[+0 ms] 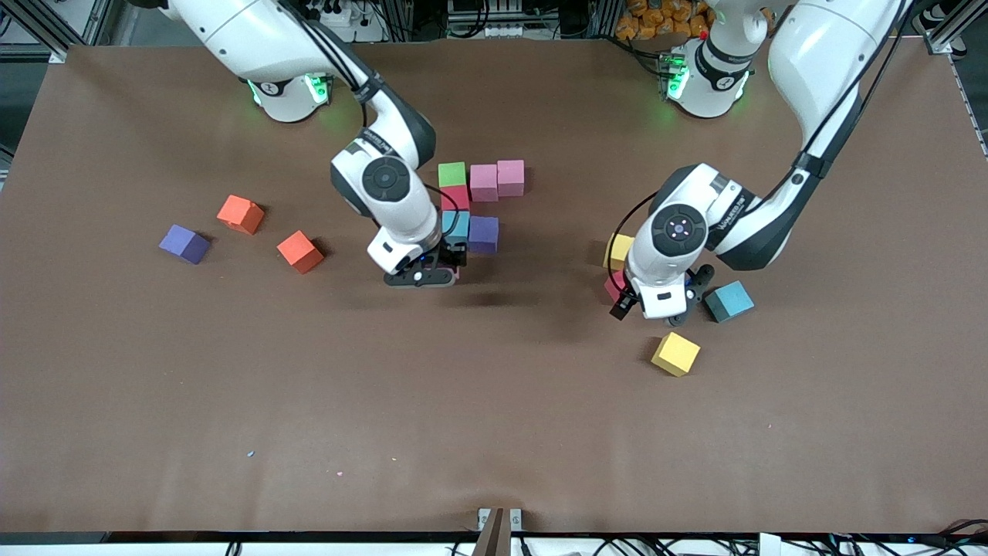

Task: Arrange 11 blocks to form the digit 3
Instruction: 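Grasp the magenta cube with the left gripper while the right gripper carries pink, then lower the pink cube at the cube column and open the right gripper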

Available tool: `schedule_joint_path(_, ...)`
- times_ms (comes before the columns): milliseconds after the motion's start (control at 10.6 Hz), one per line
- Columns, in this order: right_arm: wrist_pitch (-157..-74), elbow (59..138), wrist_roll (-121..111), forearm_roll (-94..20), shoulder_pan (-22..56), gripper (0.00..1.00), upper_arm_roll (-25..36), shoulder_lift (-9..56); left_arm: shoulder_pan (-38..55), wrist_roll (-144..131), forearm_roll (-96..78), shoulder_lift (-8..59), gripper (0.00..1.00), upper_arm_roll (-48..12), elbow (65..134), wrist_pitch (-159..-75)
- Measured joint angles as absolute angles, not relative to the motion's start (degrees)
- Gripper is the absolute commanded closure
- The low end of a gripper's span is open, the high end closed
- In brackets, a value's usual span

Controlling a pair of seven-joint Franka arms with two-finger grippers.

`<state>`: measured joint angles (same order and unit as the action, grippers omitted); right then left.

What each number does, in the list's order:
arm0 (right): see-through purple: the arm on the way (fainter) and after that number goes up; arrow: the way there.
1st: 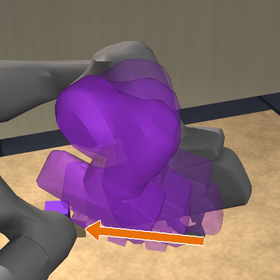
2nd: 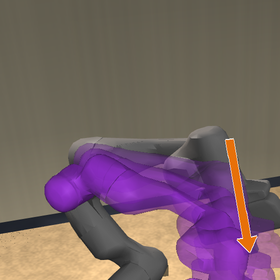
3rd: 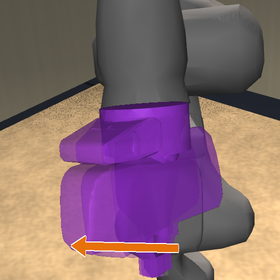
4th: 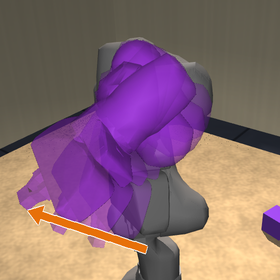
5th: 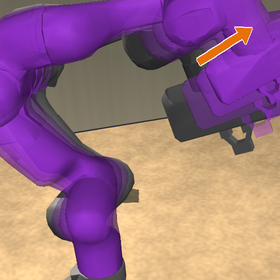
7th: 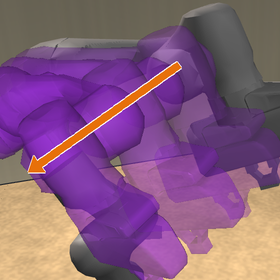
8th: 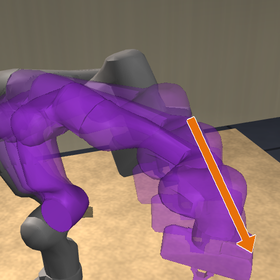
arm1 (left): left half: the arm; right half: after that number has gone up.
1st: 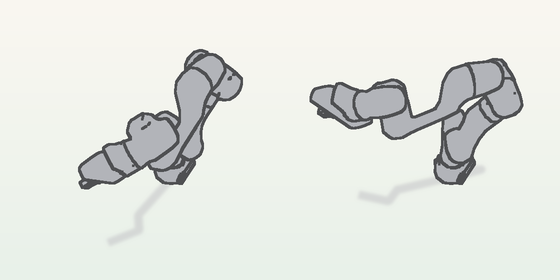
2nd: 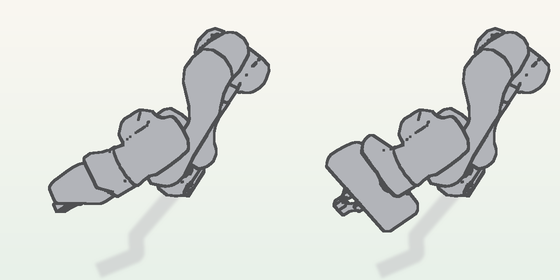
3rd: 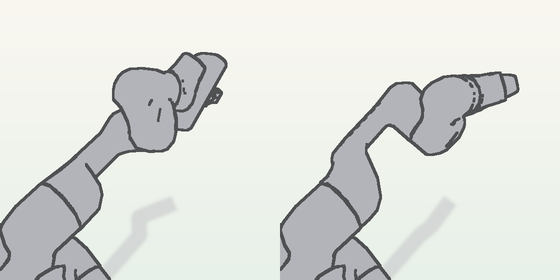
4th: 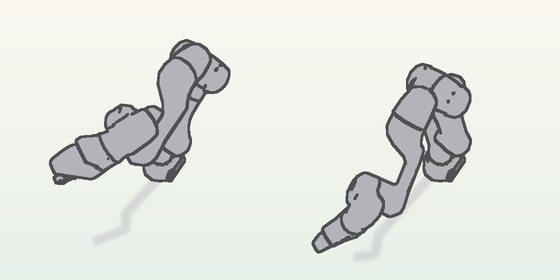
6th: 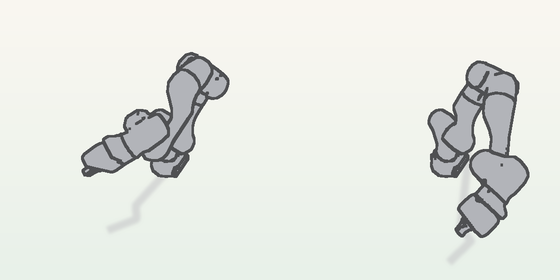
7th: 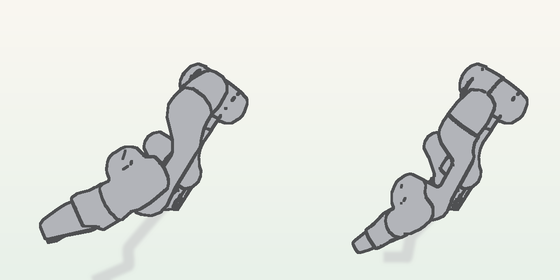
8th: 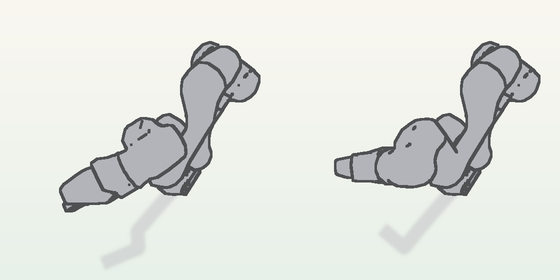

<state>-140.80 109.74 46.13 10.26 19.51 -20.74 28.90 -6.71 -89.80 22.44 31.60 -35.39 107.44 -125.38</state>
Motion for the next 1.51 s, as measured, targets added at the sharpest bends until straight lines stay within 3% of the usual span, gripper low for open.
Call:
schedule_joint_path(471,-142.5,111.0,50.1,12.5,21.1,1.00,-20.4,29.3,-8.6,-84.4,22.4,33.0,0.00,-36.2,113.3,-132.4)
schedule_joint_path(1506,-147.9,113.7,55.1,18.4,22.9,1.00,-20.0,32.3,-9.2,-78.7,22.7,35.4,0.00,-36.3,113.8,-133.6)
